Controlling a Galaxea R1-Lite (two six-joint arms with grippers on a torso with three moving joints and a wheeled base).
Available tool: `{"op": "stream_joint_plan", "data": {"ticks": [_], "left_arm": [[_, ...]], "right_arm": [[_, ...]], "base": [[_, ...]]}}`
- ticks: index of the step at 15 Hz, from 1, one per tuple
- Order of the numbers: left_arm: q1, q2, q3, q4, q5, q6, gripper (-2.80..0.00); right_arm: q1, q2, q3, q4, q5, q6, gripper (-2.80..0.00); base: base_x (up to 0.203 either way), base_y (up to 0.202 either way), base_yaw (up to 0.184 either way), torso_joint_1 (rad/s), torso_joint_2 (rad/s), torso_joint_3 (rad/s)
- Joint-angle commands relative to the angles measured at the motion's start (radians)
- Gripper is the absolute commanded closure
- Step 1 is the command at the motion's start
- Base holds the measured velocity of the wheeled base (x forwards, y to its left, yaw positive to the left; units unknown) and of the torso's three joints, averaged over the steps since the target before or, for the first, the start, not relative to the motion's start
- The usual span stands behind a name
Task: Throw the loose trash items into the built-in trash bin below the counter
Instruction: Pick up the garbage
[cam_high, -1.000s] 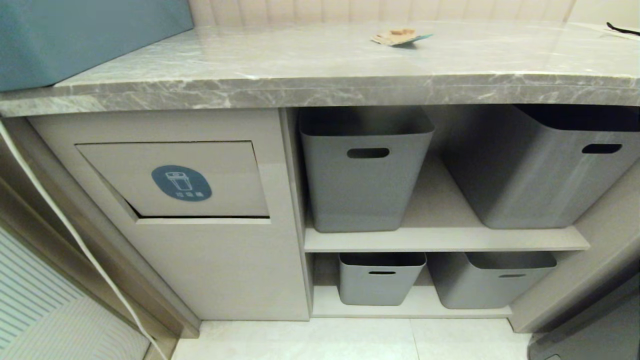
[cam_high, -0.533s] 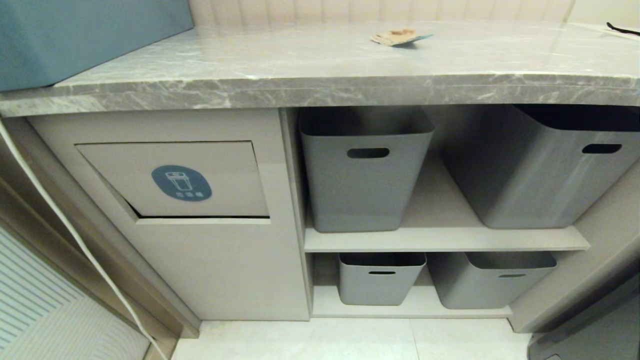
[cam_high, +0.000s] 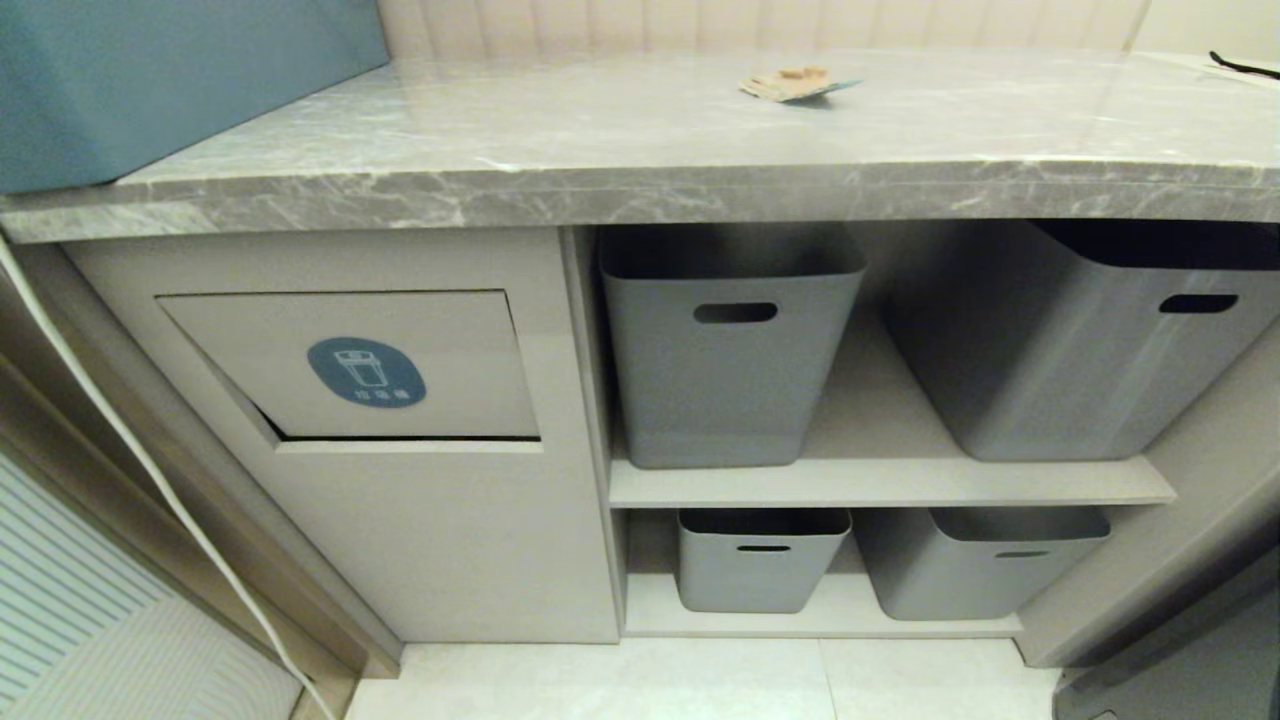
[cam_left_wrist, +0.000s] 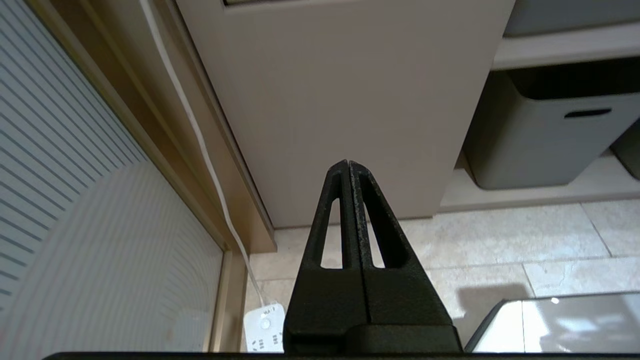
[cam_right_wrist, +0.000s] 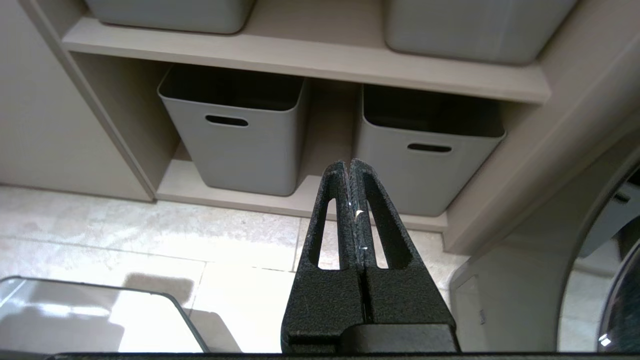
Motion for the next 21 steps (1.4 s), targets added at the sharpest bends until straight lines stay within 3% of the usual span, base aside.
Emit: {"op": "stream_joint_plan", "data": {"ticks": [1, 21], "left_arm": [[0.000, -0.028, 0.001, 0.001, 0.001, -0.003, 0.00], [0.000, -0.028, 0.001, 0.000, 0.002, -0.014, 0.00]], "right_arm": [[0.000, -0.001, 0.002, 0.000, 0.001, -0.031, 0.00], [0.000, -0.001, 0.008, -0.014, -0.009, -0.043, 0.00]], "base": [[0.000, 0.000, 0.000, 0.087, -0.32, -0.240], [0.000, 0.000, 0.000, 0.185, -0.47, -0.286]]}}
